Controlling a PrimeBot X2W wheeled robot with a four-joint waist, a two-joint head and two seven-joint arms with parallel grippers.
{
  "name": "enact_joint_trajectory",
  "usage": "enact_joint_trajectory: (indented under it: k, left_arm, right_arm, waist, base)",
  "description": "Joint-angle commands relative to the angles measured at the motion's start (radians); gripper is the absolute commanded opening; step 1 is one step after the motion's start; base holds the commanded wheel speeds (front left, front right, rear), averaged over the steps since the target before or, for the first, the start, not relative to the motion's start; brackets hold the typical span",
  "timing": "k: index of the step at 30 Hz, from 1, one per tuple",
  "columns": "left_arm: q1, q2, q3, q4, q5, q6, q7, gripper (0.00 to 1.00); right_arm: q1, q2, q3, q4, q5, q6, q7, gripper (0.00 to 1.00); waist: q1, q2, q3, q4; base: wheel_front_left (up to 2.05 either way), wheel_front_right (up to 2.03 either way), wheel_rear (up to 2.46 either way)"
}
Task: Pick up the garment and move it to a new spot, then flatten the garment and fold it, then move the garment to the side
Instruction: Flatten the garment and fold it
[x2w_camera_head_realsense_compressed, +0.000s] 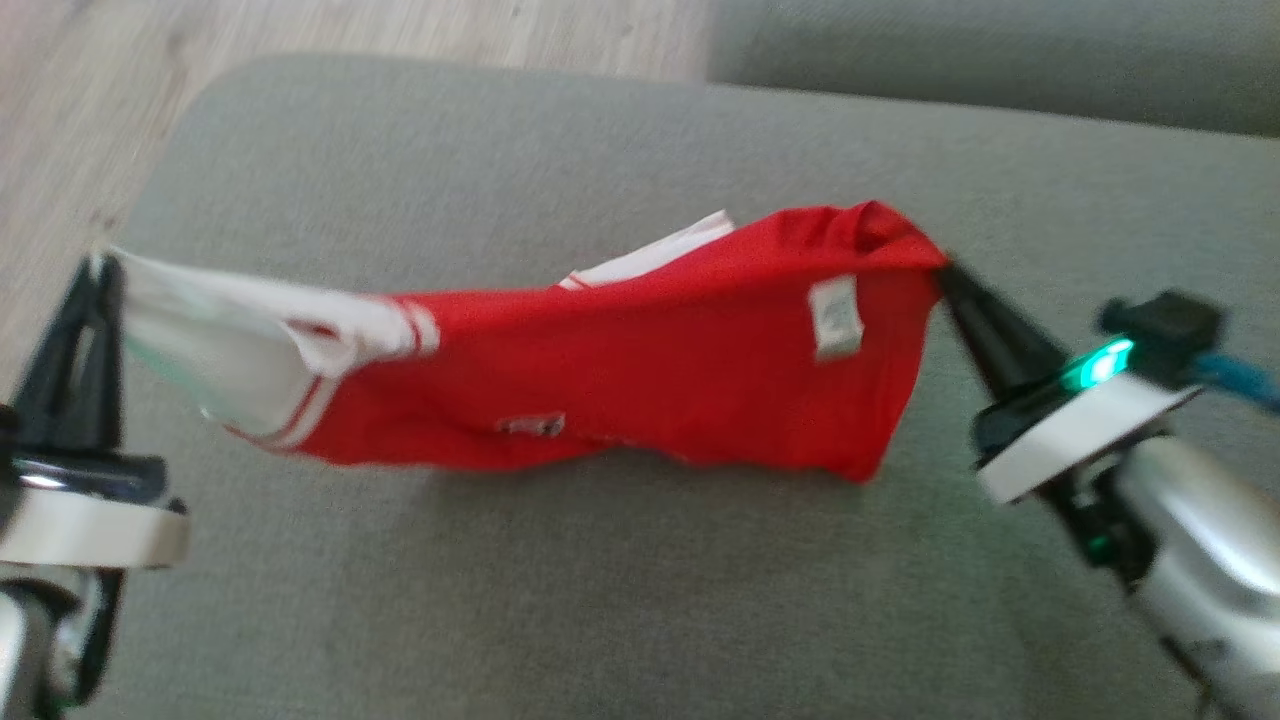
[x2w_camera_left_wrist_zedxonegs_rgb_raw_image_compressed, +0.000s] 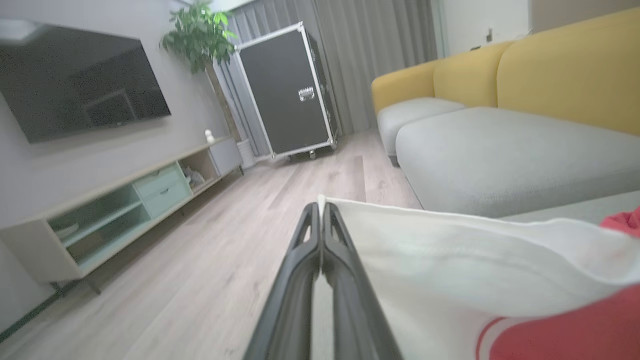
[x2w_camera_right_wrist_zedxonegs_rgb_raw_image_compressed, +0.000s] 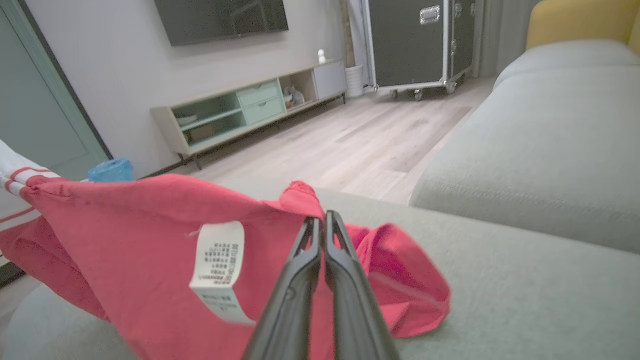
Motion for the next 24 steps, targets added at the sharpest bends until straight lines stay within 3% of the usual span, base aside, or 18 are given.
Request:
enact_joint_trajectory:
  k: [1, 8, 15, 20, 24]
  left_arm:
    - [-0.075, 0.066, 0.070, -0.044, -0.004, -0.011, -0.017, 0.00]
    - [-0.184, 0.102, 0.102, -0.085, -0.114, -0.107, -0.024, 0.00]
    - [-0.407, 0.131, 0.101, -0.104, -0.226, -0.188, 0.025, 0.00]
    - [-0.600, 0.117, 0.063, -0.094, -0.277, -0.210, 0.062, 0.00]
    - [-0.736, 0.071, 0.004, -0.002, -0.318, -0.217, 0.113, 0.00]
  right_arm:
    - [0.007, -0.049, -0.018, -0.058, 0.031, -0.001, -0.004, 0.00]
    - [0.006, -0.228, -0.081, -0.240, 0.192, -0.001, -0.004, 0.00]
    - [-0.052, -0.369, -0.152, -0.374, 0.334, -0.001, -0.003, 0.00]
    - [-0.152, -0.431, -0.210, -0.400, 0.348, -0.001, 0.008, 0.00]
    - [-0.262, -0.414, -0.193, -0.347, 0.308, -0.001, 0.053, 0.00]
  waist:
    - [0.0000, 0.0000, -0.043, -0.037]
    - [0.0000, 0.0000, -0.143, -0.114]
    - [0.0000, 0.0000, -0.196, -0.187]
    - [0.0000, 0.0000, -0.208, -0.226]
    - [0.0000, 0.0000, -0.198, -0.245]
  base:
    - [0.00, 0.00, 0.00]
    - [0.00, 0.00, 0.00]
    - [0.00, 0.00, 0.00]
    - [0.00, 0.00, 0.00]
    - [0.00, 0.00, 0.00]
